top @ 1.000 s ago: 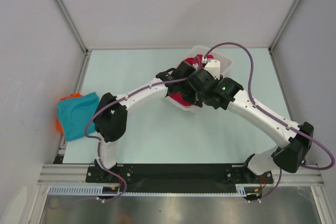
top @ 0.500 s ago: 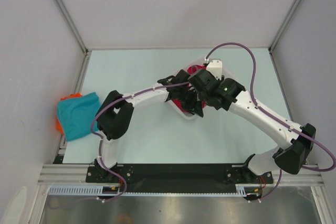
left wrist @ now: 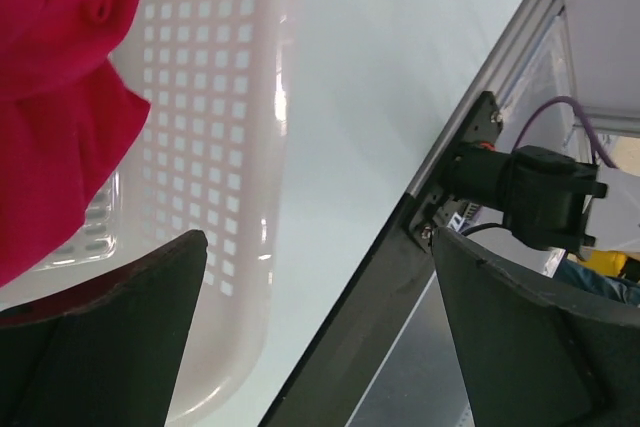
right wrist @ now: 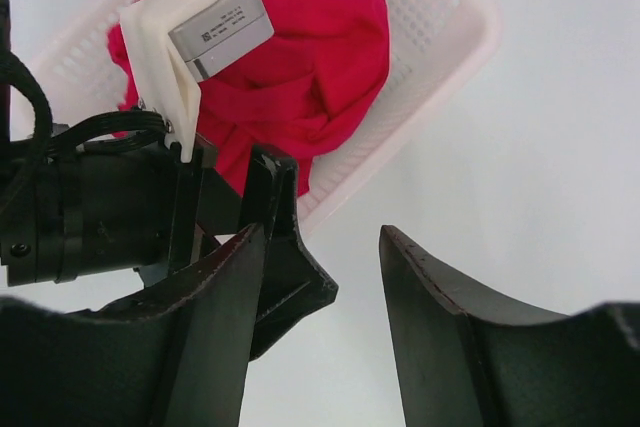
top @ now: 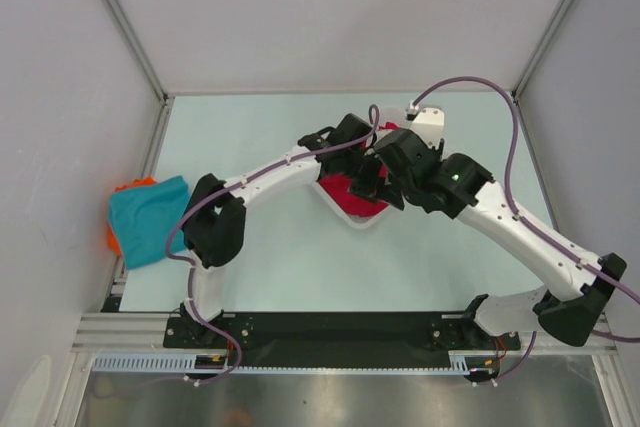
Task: Fold and stack the t-shirts
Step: Grab crumpled tshirt from bin with the left arm
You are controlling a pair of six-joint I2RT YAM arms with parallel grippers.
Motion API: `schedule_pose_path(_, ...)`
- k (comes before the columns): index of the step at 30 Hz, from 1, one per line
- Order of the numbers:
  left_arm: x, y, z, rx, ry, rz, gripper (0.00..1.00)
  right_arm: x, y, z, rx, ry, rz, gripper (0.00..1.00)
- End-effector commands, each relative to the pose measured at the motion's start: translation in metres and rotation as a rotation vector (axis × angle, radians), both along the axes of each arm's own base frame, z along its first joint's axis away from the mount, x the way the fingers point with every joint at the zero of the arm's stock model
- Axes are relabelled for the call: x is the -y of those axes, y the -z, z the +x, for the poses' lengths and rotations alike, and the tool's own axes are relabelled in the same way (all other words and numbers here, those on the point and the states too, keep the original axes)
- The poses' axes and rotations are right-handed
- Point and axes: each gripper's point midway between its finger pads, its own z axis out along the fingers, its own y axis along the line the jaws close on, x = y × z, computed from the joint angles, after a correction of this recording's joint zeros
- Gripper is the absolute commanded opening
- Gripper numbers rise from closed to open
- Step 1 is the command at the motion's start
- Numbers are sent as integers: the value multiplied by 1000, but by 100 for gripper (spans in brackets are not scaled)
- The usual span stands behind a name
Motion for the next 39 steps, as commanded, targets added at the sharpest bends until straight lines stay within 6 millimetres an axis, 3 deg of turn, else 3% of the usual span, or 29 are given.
schedule_pose_path(1,8,-87,1,115,31,-146,100,18,-29,-2,79,48,38,55)
schedule_pose_path(4,0,-87,22,157,-45,-105,100,23,-31,-4,84,52,43,55)
schedule_pose_path(8,-18,-68,60,189,-160,-20,99,27,-32,-6,86,54,44,54)
schedule_pose_path(11,-44,-40,98,249,-278,125,100,34,-36,-10,92,60,40,54)
schedule_pose_path(12,-57,-20,114,260,-329,202,100,38,-38,-12,97,65,42,54)
schedule_pose_path(17,-83,22,153,306,-410,354,100,46,-41,-16,108,73,45,54)
schedule_pose_path(22,-80,66,160,218,-406,370,100,51,-42,-18,110,74,43,54)
schedule_pose_path(26,-71,83,151,160,-372,334,99,53,-41,-18,106,74,36,53)
schedule_pose_path(28,-68,86,146,136,-361,316,85,54,-41,-18,106,76,36,53)
schedule_pose_path(29,-63,81,144,126,-349,283,69,54,-39,-19,102,76,33,53)
schedule_pose_path(30,-62,77,144,126,-350,272,23,54,-38,-18,99,76,33,53)
schedule_pose_path(31,-61,70,145,132,-357,257,4,53,-37,-18,99,77,34,53)
schedule_pose_path(34,-61,31,153,200,-385,217,0,52,-32,-19,91,73,36,52)
schedule_pose_path(39,-68,-55,157,308,-415,147,0,49,-25,-18,84,67,46,50)
